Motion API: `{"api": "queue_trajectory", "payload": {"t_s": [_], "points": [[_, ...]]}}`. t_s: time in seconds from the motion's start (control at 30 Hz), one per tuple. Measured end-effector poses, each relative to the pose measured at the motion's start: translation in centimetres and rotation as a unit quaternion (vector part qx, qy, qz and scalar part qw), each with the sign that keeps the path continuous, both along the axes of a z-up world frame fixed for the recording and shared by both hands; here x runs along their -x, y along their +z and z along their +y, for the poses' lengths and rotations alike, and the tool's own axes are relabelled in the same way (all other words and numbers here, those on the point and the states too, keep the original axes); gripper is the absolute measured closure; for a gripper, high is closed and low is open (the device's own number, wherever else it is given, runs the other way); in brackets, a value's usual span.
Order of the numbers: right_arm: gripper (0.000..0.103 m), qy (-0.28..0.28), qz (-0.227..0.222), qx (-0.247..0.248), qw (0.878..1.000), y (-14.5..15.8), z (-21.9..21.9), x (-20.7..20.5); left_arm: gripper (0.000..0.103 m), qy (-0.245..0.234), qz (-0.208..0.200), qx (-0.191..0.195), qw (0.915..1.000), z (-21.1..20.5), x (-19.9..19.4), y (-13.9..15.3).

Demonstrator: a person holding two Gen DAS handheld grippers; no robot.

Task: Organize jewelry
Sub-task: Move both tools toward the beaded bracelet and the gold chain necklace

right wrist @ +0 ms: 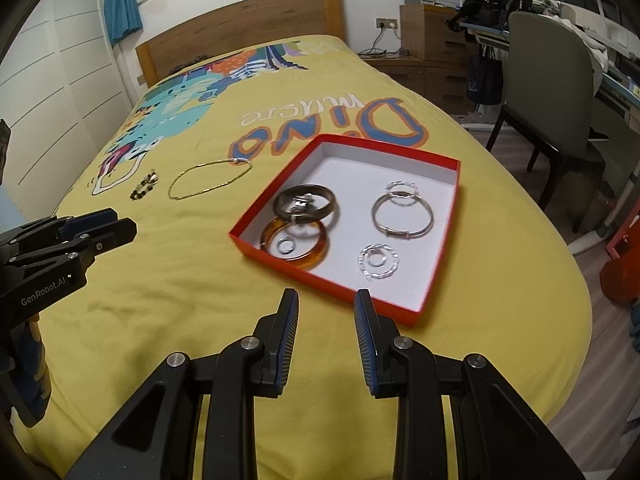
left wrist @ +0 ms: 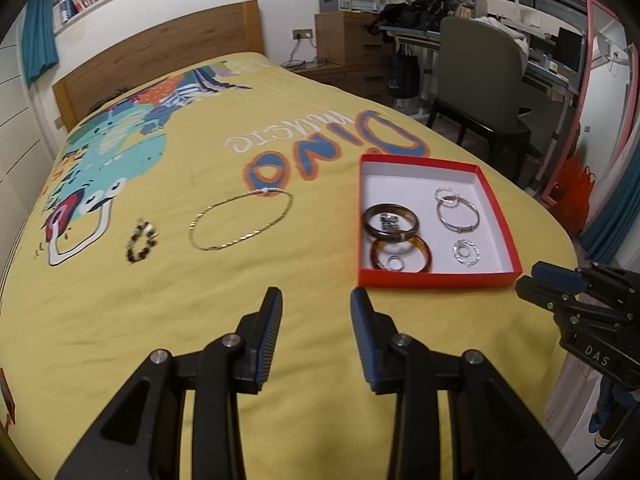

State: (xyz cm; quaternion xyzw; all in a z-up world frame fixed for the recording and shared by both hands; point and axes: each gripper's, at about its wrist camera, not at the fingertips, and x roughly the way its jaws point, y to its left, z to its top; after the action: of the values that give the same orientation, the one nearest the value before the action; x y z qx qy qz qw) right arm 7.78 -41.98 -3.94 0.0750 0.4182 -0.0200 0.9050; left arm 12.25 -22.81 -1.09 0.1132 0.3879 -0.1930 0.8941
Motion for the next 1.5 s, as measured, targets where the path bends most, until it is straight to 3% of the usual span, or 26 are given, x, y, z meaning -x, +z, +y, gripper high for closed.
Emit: {"api": "queue_trajectory", "payload": {"t_s": [0.47, 0.7, 1.07, 1.5], "points": [[0.074, 0.030, -0.005, -0.012, 0.999, 1.0, 5.1, 1.2, 0.068, 0.041, -0.016, 0.004, 0.9990, 5.6, 1.7, 1.3], [0.072, 0.049, -0.011, -0.014, 0.999, 1.7, 7.3, 1.6, 0.062, 0.053, -0.025, 0.004, 0.9983, 7.1, 2.5, 1.7], [0.069, 0.072, -0.018, -0.015, 0.997, 2.4, 9.2, 1.2, 0.062, 0.068, -0.031, -0.001, 0.9972, 8.5, 2.5, 1.6], [0.068, 0.097, -0.011, -0.043, 0.994, 1.6, 10.7, -0.6, 0.062, 0.117, 0.032, -0.013, 0.9925, 13.6, 1.2, -2.3]]}}
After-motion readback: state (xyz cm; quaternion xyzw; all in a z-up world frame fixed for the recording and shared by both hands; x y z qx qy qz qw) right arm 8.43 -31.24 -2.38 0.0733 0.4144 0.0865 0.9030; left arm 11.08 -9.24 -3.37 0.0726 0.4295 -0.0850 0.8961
